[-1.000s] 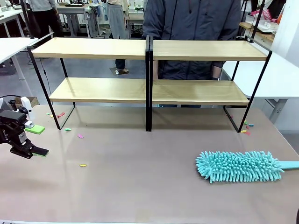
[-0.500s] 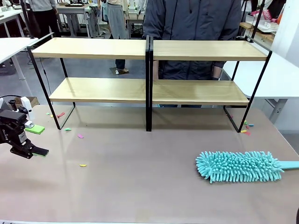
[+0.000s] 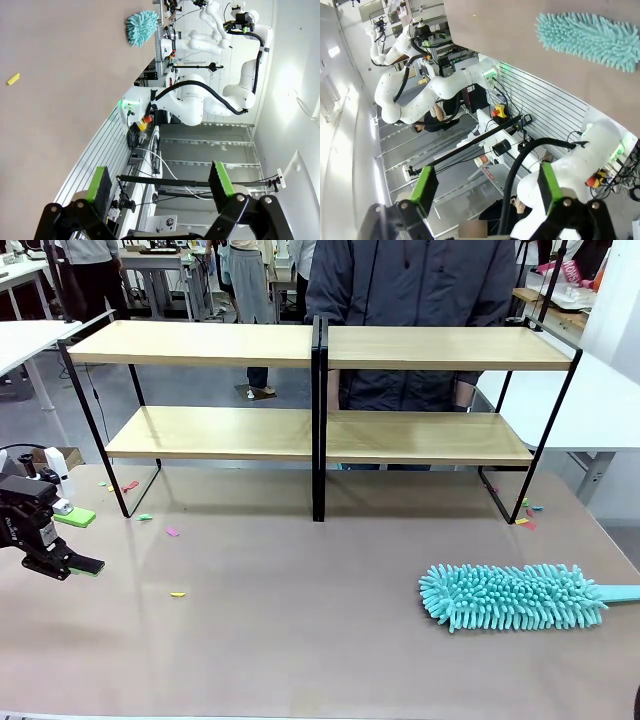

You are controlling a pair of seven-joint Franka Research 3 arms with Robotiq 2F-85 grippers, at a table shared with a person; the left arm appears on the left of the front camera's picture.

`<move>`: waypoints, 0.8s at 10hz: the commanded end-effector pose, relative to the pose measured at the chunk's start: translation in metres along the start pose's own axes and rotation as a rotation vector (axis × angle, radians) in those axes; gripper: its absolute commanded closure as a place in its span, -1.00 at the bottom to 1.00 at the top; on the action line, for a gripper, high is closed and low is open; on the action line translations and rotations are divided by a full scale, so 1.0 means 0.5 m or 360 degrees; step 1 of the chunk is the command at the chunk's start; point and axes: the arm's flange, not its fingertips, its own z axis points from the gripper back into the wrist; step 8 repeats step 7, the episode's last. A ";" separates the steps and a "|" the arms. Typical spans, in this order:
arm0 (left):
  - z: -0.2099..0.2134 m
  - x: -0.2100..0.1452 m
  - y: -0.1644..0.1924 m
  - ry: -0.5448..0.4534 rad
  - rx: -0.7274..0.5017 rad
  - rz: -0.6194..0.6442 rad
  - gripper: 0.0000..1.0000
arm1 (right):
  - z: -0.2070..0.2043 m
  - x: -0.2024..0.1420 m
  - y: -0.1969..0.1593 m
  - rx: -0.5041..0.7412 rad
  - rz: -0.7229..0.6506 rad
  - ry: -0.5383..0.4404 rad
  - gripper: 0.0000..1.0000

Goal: Clean the shelves.
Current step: Place the Duster on the table.

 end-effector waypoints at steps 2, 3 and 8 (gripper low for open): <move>-0.005 0.000 -0.009 -0.0021 -0.0034 0.0001 -1.00 | 0.001 -0.003 -0.002 0.0000 0.0028 -0.0027 -1.00; -0.005 0.000 -0.009 -0.0021 -0.0034 0.0001 -1.00 | 0.001 -0.003 -0.002 0.0000 0.0028 -0.0027 -1.00; -0.005 0.000 -0.009 -0.0021 -0.0034 0.0001 -1.00 | 0.001 -0.003 -0.002 0.0000 0.0028 -0.0027 -1.00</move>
